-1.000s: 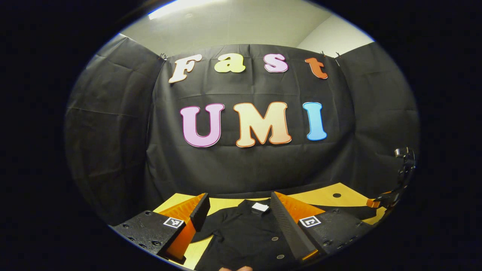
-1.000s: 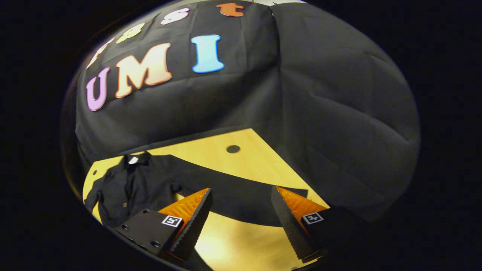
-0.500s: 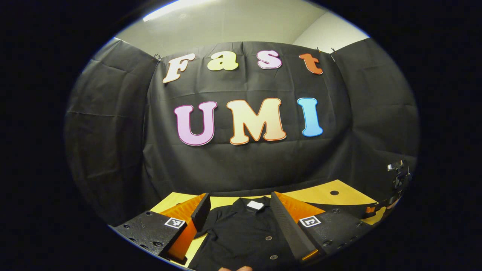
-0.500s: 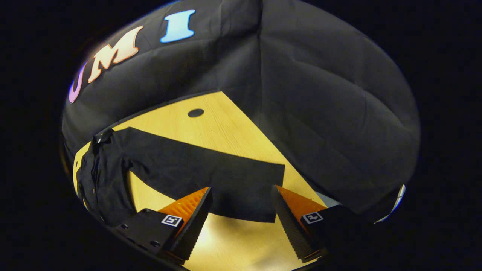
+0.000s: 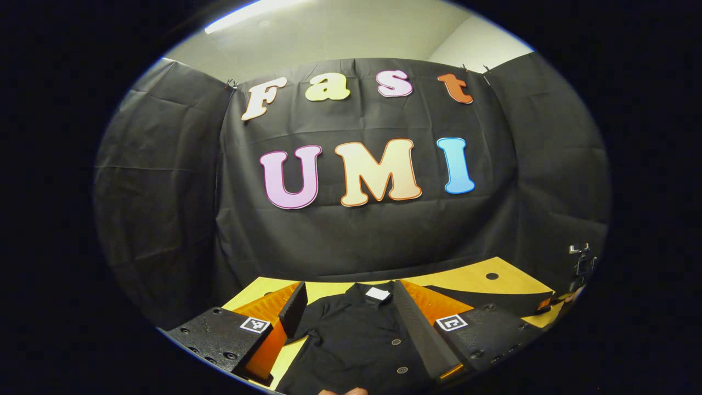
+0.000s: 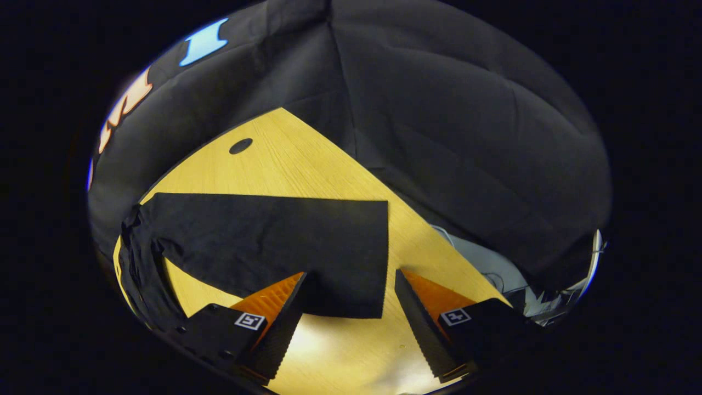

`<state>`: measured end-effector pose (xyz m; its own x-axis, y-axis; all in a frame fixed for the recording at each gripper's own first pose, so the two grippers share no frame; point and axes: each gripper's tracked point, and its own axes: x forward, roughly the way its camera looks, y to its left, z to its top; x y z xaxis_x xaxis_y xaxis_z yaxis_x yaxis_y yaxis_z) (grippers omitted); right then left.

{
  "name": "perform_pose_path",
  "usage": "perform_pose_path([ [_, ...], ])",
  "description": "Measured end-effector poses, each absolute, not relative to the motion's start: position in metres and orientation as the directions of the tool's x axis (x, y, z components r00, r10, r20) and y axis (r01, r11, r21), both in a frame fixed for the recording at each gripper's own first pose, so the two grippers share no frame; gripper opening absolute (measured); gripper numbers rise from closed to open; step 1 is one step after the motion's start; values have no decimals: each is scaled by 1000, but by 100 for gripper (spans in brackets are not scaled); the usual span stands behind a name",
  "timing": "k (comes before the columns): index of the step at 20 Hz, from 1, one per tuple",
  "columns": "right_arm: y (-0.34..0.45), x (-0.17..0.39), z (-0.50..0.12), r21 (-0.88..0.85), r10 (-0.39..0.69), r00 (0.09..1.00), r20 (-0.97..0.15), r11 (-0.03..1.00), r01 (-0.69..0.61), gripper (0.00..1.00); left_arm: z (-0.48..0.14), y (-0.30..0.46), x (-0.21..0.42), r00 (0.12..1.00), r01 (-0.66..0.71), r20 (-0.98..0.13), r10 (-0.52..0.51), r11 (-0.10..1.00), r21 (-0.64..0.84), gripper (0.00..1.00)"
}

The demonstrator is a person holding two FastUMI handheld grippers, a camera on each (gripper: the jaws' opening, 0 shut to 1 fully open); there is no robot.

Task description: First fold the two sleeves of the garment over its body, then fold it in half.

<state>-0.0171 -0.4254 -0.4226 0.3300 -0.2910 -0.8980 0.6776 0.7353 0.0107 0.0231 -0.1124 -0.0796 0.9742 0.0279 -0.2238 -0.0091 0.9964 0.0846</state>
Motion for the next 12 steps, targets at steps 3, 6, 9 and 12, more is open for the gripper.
perform_pose_path([
  [3,-426,-18,-423,-14,-297,315,-901,747,664,98,-77,-113,20,976,-14,-217,34,996,90,94],
  [6,-421,-14,-420,-4,-290,325,-900,751,660,74,-76,-112,15,976,-29,-213,47,996,85,96],
  [9,-415,-9,-422,45,-250,343,-905,746,664,25,-82,-105,8,972,-51,-225,67,996,76,96],
  [12,-411,-4,-422,63,-229,345,-910,747,662,3,-84,-91,1,967,-83,-238,93,995,51,93],
])
